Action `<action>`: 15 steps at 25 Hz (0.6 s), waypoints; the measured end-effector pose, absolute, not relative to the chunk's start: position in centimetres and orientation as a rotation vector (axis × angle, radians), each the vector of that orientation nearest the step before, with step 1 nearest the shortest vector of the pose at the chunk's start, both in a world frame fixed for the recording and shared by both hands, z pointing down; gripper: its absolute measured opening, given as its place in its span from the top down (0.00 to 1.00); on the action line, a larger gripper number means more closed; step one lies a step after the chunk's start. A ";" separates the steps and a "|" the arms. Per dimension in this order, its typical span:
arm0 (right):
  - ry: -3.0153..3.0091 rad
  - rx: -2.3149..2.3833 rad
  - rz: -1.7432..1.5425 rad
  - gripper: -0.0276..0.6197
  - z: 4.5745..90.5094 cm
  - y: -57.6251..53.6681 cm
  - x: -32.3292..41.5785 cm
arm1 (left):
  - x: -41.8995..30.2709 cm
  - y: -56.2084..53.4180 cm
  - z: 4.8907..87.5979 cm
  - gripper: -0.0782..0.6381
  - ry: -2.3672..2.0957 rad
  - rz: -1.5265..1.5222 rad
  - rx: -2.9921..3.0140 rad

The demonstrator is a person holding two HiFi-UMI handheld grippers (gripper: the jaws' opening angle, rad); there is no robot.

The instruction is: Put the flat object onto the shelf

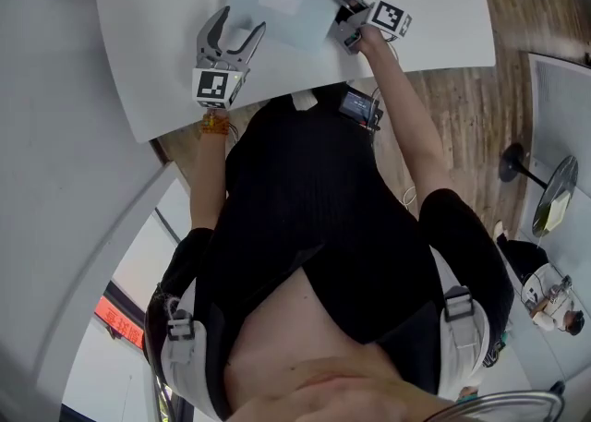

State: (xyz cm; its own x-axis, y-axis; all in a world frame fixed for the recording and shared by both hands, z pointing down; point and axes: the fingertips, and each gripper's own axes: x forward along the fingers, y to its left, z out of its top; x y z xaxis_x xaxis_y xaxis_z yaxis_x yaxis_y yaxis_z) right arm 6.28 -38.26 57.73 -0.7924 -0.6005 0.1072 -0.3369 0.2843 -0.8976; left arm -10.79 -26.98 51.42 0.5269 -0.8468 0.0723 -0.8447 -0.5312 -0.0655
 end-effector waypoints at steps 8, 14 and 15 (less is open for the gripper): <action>2.185 -1.066 -1.587 0.48 60.4 -39.7 7.1 | -8.7 -28.2 52.4 0.43 1.500 -0.166 -2.758; 2.279 -1.168 -1.517 0.47 60.5 -39.9 7.4 | -7.6 -28.3 53.4 0.43 1.489 -0.193 -2.787; 2.315 -1.211 -1.483 0.46 60.6 -40.0 7.5 | -7.5 -28.2 53.6 0.43 1.488 -0.200 -2.794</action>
State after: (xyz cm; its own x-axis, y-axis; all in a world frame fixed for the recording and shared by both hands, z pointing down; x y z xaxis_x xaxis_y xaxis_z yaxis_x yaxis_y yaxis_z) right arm 7.52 -40.01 60.55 -0.6674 -0.6857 0.2905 -0.5505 0.1915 -0.8126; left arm -7.48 -28.25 53.56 0.5523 -0.8242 0.1255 -0.8280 -0.5598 -0.0325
